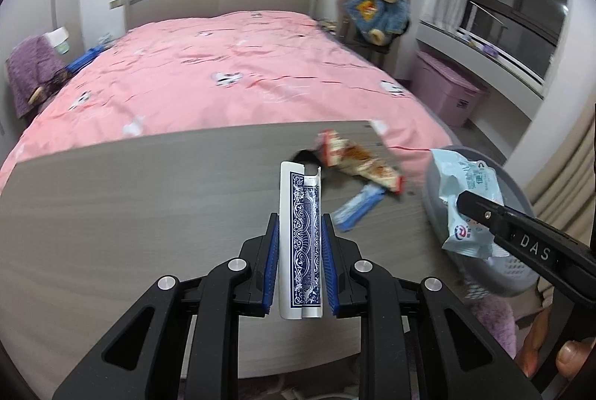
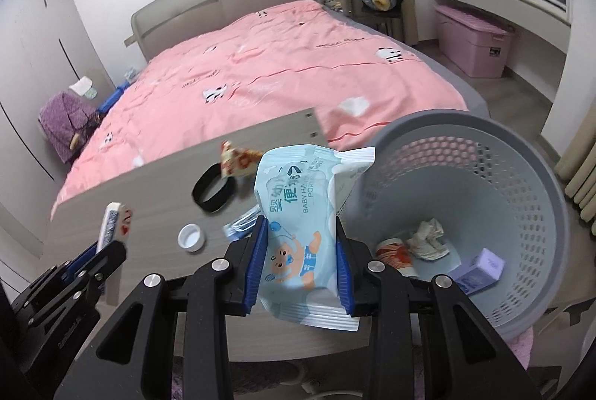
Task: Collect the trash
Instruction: 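Carry the card and wipes pack over the basket and open both tools to drop them, then move both open tools back over the table toward the snack wrapper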
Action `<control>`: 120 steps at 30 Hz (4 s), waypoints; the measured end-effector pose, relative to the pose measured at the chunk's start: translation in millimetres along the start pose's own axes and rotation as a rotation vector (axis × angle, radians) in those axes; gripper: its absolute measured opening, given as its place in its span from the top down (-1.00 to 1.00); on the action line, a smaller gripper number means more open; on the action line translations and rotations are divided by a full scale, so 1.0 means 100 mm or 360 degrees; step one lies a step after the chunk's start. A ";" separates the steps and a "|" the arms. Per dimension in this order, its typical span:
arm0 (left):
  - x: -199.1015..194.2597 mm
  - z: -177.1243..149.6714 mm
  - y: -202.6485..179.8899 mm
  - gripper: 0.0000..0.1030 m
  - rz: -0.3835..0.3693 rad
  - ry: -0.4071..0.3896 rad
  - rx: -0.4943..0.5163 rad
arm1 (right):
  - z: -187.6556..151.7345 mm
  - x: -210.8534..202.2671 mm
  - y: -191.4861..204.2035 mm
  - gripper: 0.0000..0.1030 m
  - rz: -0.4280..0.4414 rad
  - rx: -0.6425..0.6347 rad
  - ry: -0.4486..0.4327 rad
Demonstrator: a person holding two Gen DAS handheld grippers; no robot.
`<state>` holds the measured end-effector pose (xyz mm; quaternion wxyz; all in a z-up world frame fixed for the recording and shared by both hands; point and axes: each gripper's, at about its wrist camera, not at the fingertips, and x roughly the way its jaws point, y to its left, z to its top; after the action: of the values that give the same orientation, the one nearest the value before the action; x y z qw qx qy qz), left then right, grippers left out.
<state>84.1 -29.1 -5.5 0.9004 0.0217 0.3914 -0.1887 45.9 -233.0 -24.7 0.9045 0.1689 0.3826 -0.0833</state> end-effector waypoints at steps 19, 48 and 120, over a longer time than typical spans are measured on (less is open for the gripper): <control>0.54 0.34 -1.74 0.60 -0.0326 0.0141 0.0397 | 0.12 -0.20 -1.55 0.36 -0.0120 0.0277 0.0008; 0.72 0.39 -1.97 -0.04 -0.0299 0.0167 0.0401 | 0.18 -0.15 -1.82 -0.01 -0.0110 0.0282 0.0008; 0.47 -0.03 0.46 -0.35 0.0316 0.0087 -0.0320 | 0.27 0.60 -0.07 -0.68 0.0088 -0.0355 0.0095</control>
<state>127.3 -0.4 -46.2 0.9014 -0.0247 0.4285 -0.0578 103.7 -251.1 -51.9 0.9079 0.0800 0.4113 -0.0103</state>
